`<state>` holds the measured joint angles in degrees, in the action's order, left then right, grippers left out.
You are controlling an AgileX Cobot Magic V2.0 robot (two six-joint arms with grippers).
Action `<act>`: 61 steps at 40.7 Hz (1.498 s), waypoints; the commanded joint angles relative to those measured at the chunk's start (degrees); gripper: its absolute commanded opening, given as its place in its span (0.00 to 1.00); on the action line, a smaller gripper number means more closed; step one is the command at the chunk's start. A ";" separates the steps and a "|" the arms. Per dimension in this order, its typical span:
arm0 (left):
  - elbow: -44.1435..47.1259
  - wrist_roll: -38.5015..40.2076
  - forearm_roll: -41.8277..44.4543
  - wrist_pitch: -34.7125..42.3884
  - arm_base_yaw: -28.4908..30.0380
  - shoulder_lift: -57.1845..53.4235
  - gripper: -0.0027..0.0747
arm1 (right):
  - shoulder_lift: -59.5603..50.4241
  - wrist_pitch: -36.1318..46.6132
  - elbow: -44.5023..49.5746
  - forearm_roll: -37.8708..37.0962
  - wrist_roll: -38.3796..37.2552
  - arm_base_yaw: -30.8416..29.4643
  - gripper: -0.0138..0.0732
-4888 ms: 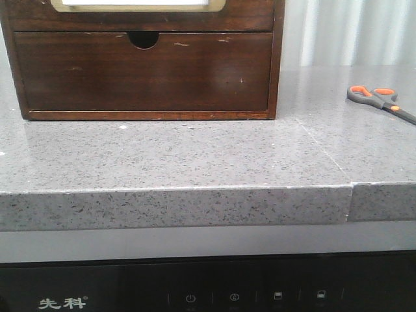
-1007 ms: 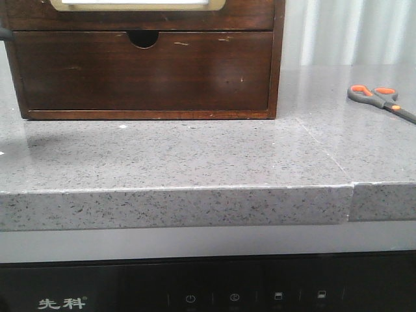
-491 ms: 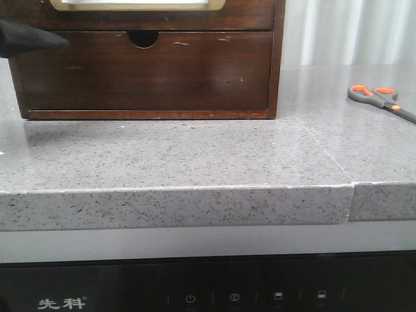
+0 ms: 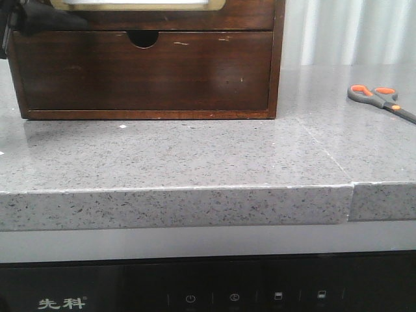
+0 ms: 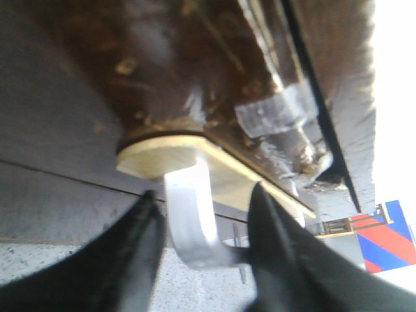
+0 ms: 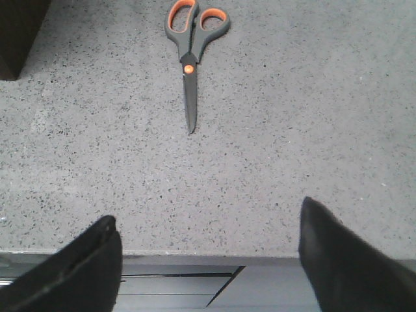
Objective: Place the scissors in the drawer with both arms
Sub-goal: 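Hook the left gripper onto the white drawer handle, then pull the drawer open toward the robot with the left gripper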
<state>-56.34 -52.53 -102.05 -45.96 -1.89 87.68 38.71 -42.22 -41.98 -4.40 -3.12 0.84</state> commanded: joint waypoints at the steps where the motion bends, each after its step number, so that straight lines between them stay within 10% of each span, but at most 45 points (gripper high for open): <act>1: -1.84 -0.07 -4.59 -2.88 -0.11 -1.81 0.24 | 0.29 3.51 -1.83 -0.97 0.62 0.01 0.83; 47: 29.92 -2.86 -4.59 -9.25 -4.10 -32.40 0.20 | 0.29 3.15 -1.83 -0.97 0.62 0.01 0.83; 61: 29.92 -2.86 -4.59 -6.32 -4.10 -32.40 0.73 | 0.29 3.15 -1.83 -0.97 0.62 0.01 0.83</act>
<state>-25.00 -54.89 -102.42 -49.49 -5.61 55.97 38.71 -42.42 -41.98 -4.40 -3.12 0.84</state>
